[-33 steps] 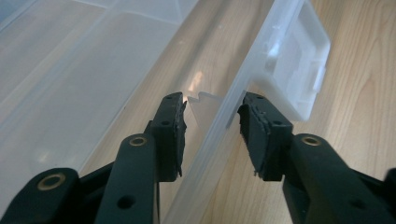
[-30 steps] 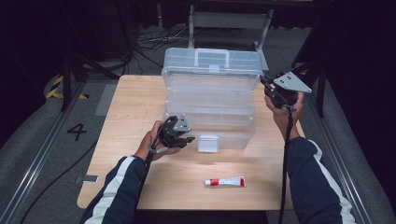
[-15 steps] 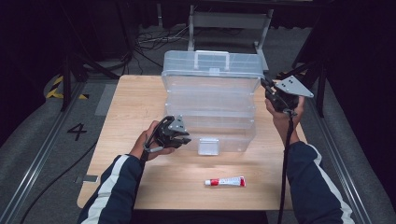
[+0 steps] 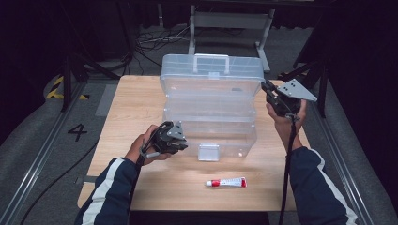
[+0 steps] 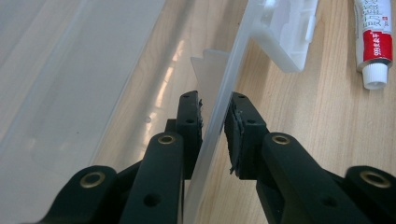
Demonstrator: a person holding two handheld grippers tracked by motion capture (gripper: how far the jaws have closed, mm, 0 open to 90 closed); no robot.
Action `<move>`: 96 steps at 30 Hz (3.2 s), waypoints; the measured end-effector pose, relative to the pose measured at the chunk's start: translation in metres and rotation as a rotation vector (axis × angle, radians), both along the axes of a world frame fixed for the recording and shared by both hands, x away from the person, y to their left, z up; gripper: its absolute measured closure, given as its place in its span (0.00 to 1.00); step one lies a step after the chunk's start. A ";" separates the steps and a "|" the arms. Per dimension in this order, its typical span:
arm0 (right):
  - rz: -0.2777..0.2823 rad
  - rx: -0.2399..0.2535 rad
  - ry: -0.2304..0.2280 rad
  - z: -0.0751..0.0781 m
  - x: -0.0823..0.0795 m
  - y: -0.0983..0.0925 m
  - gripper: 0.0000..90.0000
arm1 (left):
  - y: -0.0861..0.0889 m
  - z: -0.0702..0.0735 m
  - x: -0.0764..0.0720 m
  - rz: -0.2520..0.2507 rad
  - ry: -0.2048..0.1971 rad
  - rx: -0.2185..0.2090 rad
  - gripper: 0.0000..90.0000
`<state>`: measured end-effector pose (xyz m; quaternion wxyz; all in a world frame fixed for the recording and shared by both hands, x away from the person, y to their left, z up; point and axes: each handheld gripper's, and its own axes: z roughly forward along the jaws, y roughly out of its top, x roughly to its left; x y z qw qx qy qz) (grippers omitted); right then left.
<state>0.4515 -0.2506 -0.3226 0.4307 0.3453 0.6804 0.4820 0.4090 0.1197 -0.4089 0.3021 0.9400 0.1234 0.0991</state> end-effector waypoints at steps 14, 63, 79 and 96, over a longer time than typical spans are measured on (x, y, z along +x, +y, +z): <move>0.010 0.008 0.048 0.013 0.031 -0.001 0.94 | 0.002 -0.002 0.001 -0.018 -0.007 -0.021 0.86; -0.013 0.031 0.196 0.029 0.091 0.000 0.94 | 0.004 -0.004 0.001 -0.020 -0.006 -0.045 0.86; -0.022 0.044 0.278 0.026 0.132 0.002 0.93 | -0.005 0.002 0.000 -0.036 -0.031 0.062 0.86; -0.042 0.017 0.329 0.014 0.164 0.004 0.92 | -0.005 0.002 0.000 -0.035 -0.027 0.066 0.86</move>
